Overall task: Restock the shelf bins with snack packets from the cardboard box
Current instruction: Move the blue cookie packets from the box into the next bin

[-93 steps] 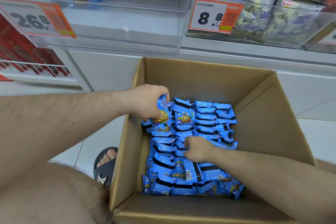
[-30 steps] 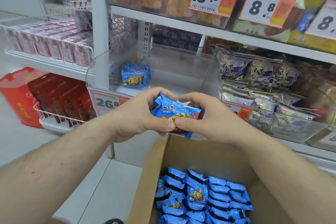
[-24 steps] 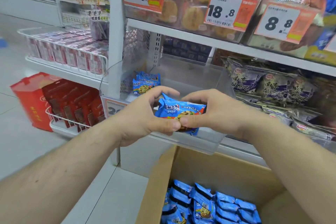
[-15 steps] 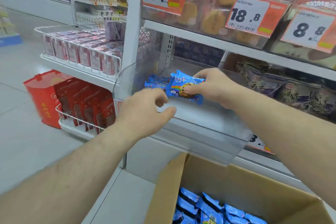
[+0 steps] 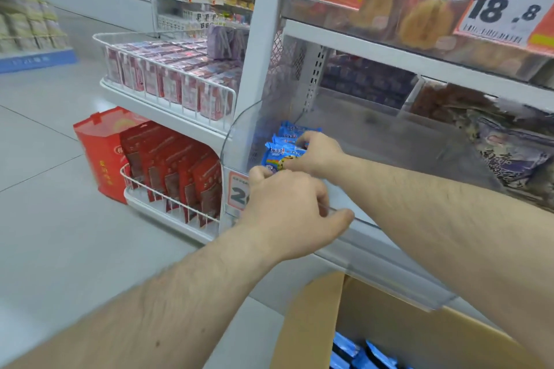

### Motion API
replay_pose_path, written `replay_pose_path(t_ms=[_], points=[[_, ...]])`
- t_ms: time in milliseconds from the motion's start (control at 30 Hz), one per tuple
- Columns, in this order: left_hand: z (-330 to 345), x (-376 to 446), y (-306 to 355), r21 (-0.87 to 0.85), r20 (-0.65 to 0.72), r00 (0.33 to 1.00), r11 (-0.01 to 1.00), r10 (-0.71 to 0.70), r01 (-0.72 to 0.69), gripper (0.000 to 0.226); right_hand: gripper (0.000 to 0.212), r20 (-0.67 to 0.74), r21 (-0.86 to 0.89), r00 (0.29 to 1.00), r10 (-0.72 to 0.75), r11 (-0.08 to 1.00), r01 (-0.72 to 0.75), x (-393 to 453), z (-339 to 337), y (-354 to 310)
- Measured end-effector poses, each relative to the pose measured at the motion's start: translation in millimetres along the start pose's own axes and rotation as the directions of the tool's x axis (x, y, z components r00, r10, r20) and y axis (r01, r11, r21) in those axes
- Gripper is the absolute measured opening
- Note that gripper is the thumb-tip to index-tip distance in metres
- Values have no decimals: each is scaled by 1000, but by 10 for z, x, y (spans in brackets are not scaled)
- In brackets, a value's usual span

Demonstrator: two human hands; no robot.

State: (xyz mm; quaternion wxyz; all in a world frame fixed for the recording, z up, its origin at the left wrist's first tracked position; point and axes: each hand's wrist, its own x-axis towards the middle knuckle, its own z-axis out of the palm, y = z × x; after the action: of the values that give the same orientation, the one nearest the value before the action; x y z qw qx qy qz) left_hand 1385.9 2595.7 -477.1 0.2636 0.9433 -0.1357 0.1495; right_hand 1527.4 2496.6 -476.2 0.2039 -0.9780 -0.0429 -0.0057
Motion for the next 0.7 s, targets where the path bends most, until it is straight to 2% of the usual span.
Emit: replay_pose_path(t_ms=[133,367,467,600,700], points=[[10,4,4,-7,-38,999,1000,11,-11,43,78,-119,82,982,147,987,-138,12,25,-27],[19,10,22,-5,-31,1000,1000,0,0,41,90,-15,309,976,219,929,-204,-27,17,-39],[20,10,22,-9,-18,1000,1000,-8,7,41,83,35,362,974,223,906,-221,-71,-25,-18],[8,0,45,-19,-17,1000,1000,2,-2,37,78,60,331,961,271,903,-275,-145,-164,71],[-16,-12,104,-48,-82,996,998,34,-38,30,64,22,189,970,240,952,-240,-378,-351,93]])
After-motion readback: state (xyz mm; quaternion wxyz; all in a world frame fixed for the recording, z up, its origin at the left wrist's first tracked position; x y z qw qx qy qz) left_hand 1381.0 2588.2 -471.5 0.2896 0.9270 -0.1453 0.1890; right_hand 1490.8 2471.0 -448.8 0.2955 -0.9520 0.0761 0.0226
